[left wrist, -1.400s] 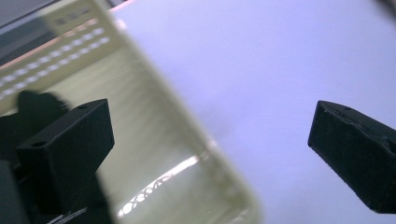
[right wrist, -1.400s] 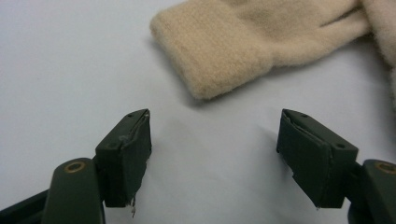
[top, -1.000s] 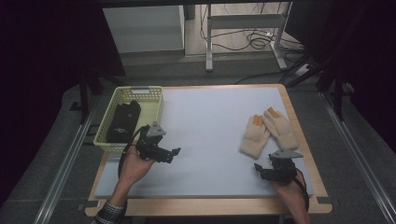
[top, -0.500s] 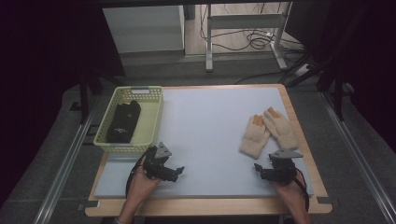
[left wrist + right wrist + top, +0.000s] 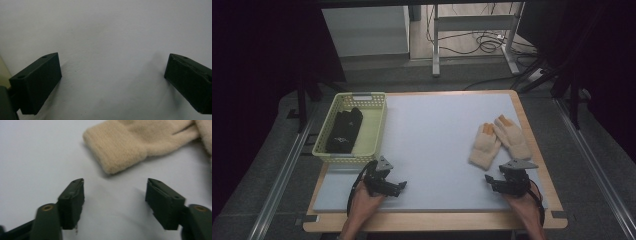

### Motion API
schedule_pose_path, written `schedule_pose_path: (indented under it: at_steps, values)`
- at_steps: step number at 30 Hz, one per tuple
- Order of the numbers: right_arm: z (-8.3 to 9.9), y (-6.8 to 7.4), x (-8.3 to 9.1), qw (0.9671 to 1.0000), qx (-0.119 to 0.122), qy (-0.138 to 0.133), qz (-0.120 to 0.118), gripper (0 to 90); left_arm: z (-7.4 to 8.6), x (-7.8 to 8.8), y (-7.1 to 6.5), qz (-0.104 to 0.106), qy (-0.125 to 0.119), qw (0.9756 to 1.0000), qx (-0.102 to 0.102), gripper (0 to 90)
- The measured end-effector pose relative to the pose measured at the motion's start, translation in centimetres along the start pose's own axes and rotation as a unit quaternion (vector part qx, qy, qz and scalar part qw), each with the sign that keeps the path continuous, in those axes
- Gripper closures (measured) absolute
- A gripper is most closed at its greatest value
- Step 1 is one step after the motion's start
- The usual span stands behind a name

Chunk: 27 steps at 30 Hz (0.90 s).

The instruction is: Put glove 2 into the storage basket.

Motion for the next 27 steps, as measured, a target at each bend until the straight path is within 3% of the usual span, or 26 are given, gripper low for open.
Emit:
schedule_pose_path:
  at_steps: [4,7,10,15,18,21,22,25,27]
  values:
    - [-1.7,-0.3,0.6,0.9999,0.006,-0.013,0.002,44.7,0.0,0.0,0.0,0.000,0.000,1.0000,0.000,1.1]
    - [-3.5,-1.1,0.5,0.9998,0.007,-0.016,0.005,46.1,0.0,0.0,0.0,0.000,0.000,1.0000,0.000,1.1]
    - [-5.4,-2.2,-0.2,0.9997,0.004,-0.021,0.009,38.8,0.0,0.0,0.0,0.000,0.000,1.0000,0.000,1.1]
    - [-8.1,-4.3,-2.7,0.9996,-0.005,-0.024,0.016,24.3,0.0,0.0,0.0,0.000,-0.001,1.0000,0.000,1.1]
    - [-8.6,-5.3,-4.6,0.9997,-0.015,-0.014,0.012,20.7,0.0,0.0,0.0,0.000,-0.001,1.0000,0.000,1.1]
    - [-8.2,-6.2,-6.5,0.9997,-0.009,0.012,0.020,20.6,0.0,0.0,0.0,0.000,-0.001,1.0000,0.000,1.1]
    - [-7.9,-6.4,-7.0,0.9995,-0.007,0.021,0.022,23.2,0.0,0.0,0.0,0.000,-0.001,1.0000,0.000,1.1]
    - [-7.9,-6.1,-7.2,0.9997,-0.012,0.016,0.017,42.9,0.0,0.0,0.0,0.000,-0.001,1.0000,0.000,1.1]
    - [-7.9,-5.7,-7.2,0.9996,-0.007,0.020,0.020,49.1,0.0,0.0,0.0,0.000,-0.001,1.0000,0.000,1.1]
Point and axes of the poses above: each handheld gripper's, and its own axes: x roughly backward along the jaws, z roughly out of its underside, y roughly to its left, the point moved 8 cm from there along -x, roughly forward along the jaws, and after that the axes turned 15 degrees about -z, right-handed, at the moved point
